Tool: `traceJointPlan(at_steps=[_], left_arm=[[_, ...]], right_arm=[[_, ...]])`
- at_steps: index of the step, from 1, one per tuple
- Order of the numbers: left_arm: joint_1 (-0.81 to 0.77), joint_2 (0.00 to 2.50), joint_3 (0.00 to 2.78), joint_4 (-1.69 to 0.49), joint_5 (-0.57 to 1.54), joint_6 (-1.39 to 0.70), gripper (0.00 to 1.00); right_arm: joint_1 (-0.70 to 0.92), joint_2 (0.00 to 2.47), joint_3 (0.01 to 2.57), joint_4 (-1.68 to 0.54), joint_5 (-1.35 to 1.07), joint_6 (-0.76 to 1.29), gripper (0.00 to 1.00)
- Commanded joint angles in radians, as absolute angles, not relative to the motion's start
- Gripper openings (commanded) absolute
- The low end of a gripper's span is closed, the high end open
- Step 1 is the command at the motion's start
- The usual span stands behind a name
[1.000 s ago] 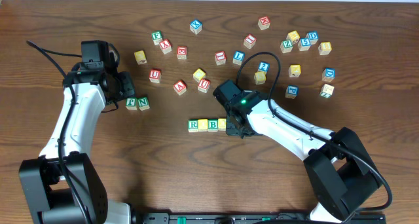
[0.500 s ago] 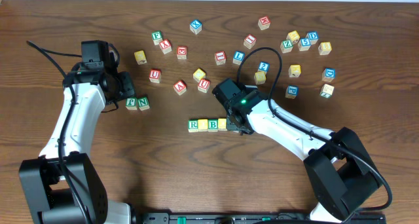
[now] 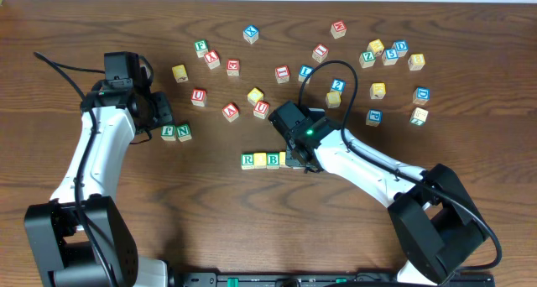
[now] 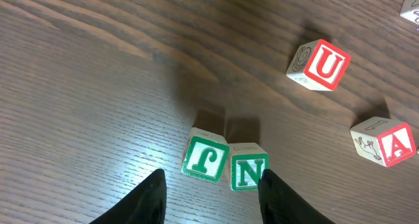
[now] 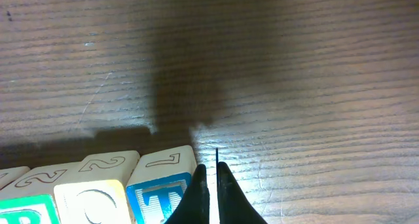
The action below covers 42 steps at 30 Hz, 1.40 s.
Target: Spell out ROBOT
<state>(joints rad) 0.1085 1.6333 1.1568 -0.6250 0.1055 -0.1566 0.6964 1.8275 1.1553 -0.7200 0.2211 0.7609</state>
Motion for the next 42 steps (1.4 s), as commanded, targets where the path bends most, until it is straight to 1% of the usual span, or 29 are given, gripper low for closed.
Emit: traceJointPlan(at_steps=[1,7,15,42], left_arm=[[0.109,1.625,1.175,-0.628,0.101,-0.15,0.45],[0.109,1.625,1.174,-0.628,0.101,-0.15,0.45],[0.109,1.625,1.175,-0.628,0.101,-0.15,0.45],[0.109,1.625,1.175,-0.628,0.101,-0.15,0.45]], right_arm=[[0.702,1.807,1.149,-0.726,0.23,0.754,0.01],[0.702,1.806,1.149,-0.779,0.229,0.782,0.01],[0.702,1.806,1.149,-0.774,0.189,0.793,0.01],[0.707,1.806,1.149,-0.777,0.173,0.841,0.01]])
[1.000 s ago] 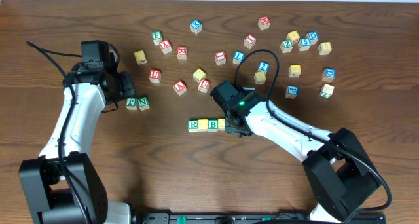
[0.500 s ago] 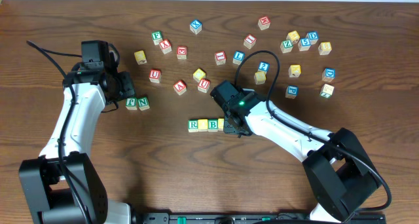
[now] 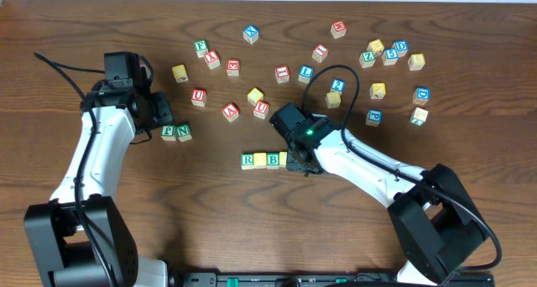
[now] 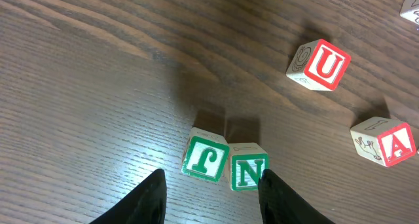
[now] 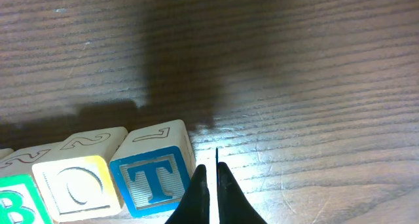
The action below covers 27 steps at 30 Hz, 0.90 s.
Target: Spell out ROBOT
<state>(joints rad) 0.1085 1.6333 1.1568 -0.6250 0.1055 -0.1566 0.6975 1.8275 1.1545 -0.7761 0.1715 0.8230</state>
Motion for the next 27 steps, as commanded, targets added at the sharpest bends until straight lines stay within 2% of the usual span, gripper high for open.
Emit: traceJointPlan(at_steps=[1,13,20,27], left_arm=[[0.109,1.625,1.175,-0.628,0.101,-0.15,0.45],[0.109,1.625,1.175,-0.628,0.101,-0.15,0.45],[0.109,1.625,1.175,-0.628,0.101,-0.15,0.45],[0.109,1.625,1.175,-0.628,0.101,-0.15,0.45]], right_arm=[[0.707,1.806,1.149,-0.776,0.173,0.842,0.01],[0.709,1.806,1.149,-0.775,0.186,0.852,0.01],[0.707,1.806,1.149,-0.791,0.374,0.841,0.02],[0.708,1.806,1.149,-0.597,0.42,0.764,0.01]])
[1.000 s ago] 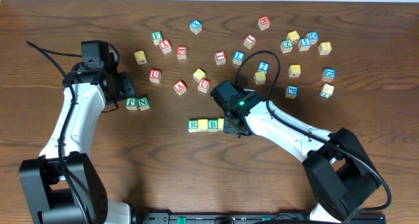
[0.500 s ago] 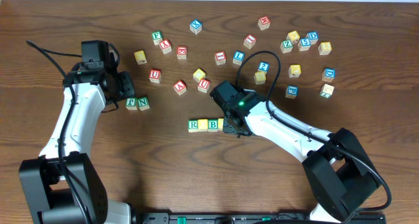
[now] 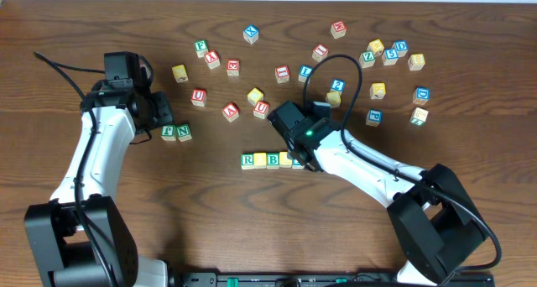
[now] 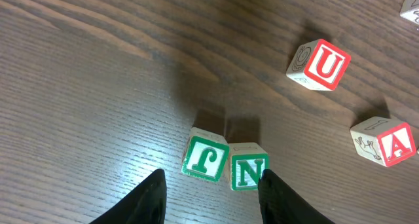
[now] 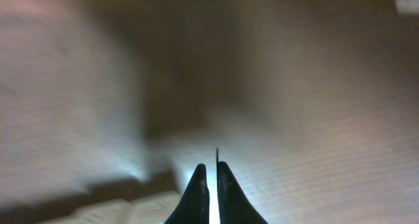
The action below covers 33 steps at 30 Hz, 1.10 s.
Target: Spell out ROBOT
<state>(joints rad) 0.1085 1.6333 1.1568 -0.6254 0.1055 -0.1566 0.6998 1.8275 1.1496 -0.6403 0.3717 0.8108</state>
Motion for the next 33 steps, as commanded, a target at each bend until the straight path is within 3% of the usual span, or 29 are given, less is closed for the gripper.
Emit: traceJointPlan(at_steps=[1,10,33], left_arm=[[0.109,1.625,1.175,-0.628,0.101,-0.15,0.45],[0.109,1.625,1.175,-0.628,0.101,-0.15,0.45],[0.109,1.625,1.175,-0.628,0.101,-0.15,0.45]], right_arm=[[0.708,1.806,1.149,-0.561,0.419,0.745,0.01],[0.708,1.807,1.149,-0.385,0.244,0.604,0.01],[0.742,1.868,1.149,-0.406,0.128,0.606,0.01]])
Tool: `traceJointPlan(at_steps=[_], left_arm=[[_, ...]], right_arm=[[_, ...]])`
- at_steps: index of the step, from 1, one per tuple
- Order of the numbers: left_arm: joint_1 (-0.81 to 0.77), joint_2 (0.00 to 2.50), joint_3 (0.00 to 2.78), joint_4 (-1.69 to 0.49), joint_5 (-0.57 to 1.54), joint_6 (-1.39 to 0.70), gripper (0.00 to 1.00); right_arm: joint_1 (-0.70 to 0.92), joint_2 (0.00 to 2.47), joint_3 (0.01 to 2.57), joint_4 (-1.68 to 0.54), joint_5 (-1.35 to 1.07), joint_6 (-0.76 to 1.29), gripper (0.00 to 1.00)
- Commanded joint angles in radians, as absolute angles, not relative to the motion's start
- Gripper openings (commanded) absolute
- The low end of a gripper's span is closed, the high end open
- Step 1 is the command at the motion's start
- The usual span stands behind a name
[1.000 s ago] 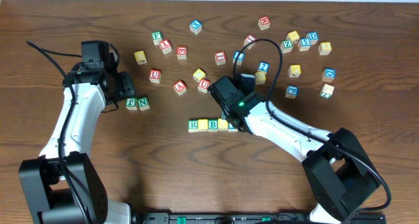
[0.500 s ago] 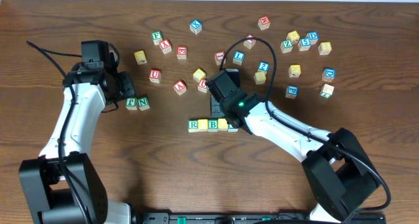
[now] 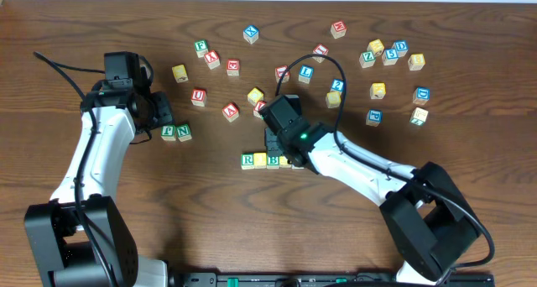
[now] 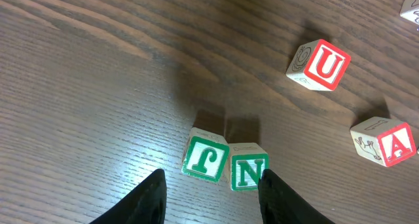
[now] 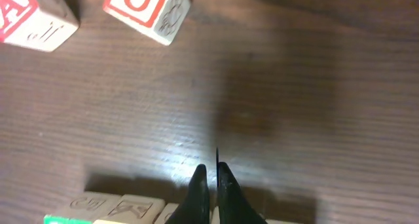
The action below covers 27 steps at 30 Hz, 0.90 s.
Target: Spell out ROBOT
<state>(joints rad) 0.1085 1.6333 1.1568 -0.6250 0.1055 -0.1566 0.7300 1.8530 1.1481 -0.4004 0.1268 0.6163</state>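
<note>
A row of letter blocks lies at the table's middle: green R [image 3: 248, 160], yellow O [image 3: 261, 159], green B [image 3: 273, 160]. The row's right end is covered by my right arm. My right gripper [image 3: 280, 150] is shut with nothing in it, its tips just above the far edge of the row. The right wrist view shows the right gripper [image 5: 209, 178] over the block tops [image 5: 134, 205]. My left gripper [image 3: 161, 112] hangs open, with nothing held, over a green F block [image 4: 205, 158] and a green N block [image 4: 249, 171].
Red U [image 5: 147, 4] and red A [image 5: 33, 14] blocks lie just beyond the row. Several loose letter blocks are scattered across the far half of the table [image 3: 470, 86]. Another red U [image 4: 319, 65] and red A [image 4: 386, 142] sit near the left gripper.
My right gripper, still shut, has moved left from the row's right end to above its middle. Its wrist view now shows the red U and A blocks. The left arm has not moved.
My shut right gripper stood against the right side of the blue T block at the end of the row. Later it was slightly back, with B, O, T lined up in its view. Then it was in motion, blurred. Now it is over the row's middle. The left gripper stayed open throughout.
</note>
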Motion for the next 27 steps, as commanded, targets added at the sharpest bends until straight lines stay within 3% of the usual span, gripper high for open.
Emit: traceJointPlan(at_steps=[1,27], left_arm=[[0.109,1.625,1.175,-0.628,0.101,-0.15,0.45],[0.109,1.625,1.175,-0.628,0.101,-0.15,0.45]], right_arm=[[0.744,1.868,1.149,-0.413,0.13,0.614,0.01],[0.744,1.868,1.149,-0.49,0.181,0.684,0.01]])
